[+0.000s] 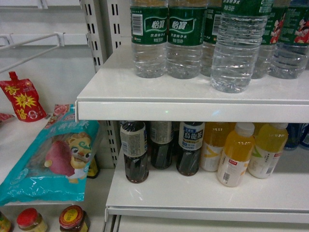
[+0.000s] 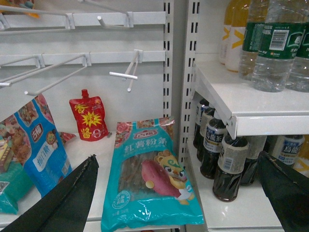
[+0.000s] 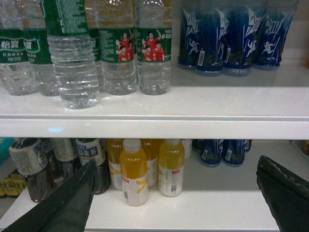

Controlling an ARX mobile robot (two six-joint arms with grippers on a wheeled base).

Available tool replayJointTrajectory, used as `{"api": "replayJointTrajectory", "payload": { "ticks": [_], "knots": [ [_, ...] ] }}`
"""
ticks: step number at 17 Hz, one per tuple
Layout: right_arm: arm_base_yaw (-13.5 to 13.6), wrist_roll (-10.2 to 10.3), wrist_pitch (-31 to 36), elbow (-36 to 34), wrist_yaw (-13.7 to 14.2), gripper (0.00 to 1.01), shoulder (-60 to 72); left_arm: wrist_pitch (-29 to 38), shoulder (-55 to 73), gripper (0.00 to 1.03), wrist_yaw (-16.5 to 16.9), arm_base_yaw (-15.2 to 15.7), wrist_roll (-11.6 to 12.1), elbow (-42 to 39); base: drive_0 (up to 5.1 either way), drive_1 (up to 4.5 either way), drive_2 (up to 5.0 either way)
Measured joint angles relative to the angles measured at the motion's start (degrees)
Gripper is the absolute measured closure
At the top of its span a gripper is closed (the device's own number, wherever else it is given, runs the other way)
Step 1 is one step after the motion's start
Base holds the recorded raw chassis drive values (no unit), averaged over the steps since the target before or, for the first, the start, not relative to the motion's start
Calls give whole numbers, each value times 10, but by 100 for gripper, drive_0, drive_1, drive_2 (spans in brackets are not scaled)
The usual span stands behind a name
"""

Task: Move water from second to third shelf

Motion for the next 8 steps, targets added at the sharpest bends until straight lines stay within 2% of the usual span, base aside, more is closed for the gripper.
{"api": "replayJointTrajectory", "payload": {
  "ticks": [8],
  "knots": [
    [0,0,-1,0,0,3,0,-1,0,5,0,0,0,0,0,0,0]
  ]
}}
